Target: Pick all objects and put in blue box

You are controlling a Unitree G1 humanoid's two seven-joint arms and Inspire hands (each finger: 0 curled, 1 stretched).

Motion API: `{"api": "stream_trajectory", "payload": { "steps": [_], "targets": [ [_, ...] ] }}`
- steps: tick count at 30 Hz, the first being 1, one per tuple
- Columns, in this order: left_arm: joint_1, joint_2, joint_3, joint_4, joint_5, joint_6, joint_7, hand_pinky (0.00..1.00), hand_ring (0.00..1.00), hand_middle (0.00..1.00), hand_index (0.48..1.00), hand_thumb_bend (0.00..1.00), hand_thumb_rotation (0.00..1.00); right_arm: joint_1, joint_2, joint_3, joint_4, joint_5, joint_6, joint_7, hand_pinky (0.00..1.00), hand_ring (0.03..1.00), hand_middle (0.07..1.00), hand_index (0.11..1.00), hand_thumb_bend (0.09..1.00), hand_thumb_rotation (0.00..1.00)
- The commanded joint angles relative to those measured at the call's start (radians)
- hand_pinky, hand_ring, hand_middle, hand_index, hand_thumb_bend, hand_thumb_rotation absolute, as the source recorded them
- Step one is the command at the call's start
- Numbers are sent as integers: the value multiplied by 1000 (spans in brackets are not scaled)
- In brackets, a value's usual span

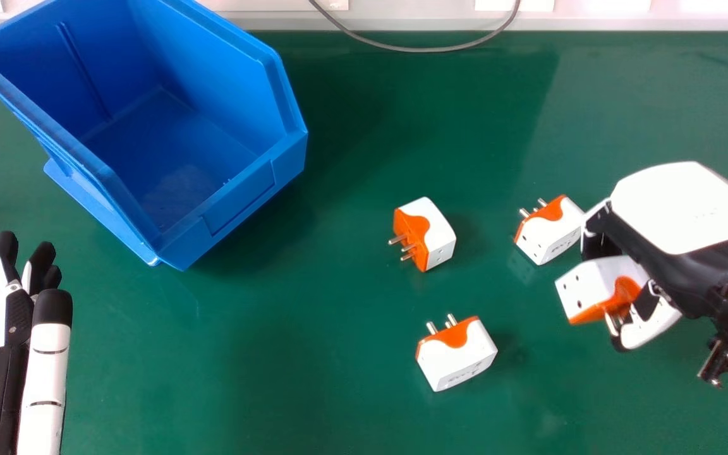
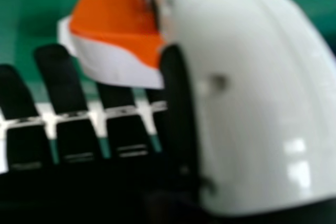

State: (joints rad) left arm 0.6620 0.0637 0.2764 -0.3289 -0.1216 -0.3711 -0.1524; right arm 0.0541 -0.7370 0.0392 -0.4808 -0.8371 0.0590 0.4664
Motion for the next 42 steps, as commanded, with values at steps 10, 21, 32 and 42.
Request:
{"api": "stream_trajectory", "payload": {
  "steps": [10, 21, 32, 42],
  "targets": [
    [-27, 0, -17, -16, 19, 8, 15, 1000, 1000, 1000, 1000, 628, 1000, -151, 132, 77, -68, 45, -132, -82, 331, 417, 481, 544, 491, 0],
    [-48, -8, -48, -28, 30, 34, 31, 1000, 1000, 1000, 1000, 650, 1000, -441, 302, 255, 261, -35, -249, -253, 347, 431, 479, 509, 496, 0],
    [-82, -5, -45, 1, 25, 41, 34, 1000, 1000, 1000, 1000, 665, 1000, -797, 599, 419, 736, -112, -216, -472, 327, 424, 506, 496, 493, 0],
    [-80, -9, -55, -2, 47, 39, 49, 1000, 1000, 1000, 1000, 646, 1000, -1125, 806, 490, 1189, -98, -170, -624, 319, 405, 467, 528, 491, 0]
  ]
}}
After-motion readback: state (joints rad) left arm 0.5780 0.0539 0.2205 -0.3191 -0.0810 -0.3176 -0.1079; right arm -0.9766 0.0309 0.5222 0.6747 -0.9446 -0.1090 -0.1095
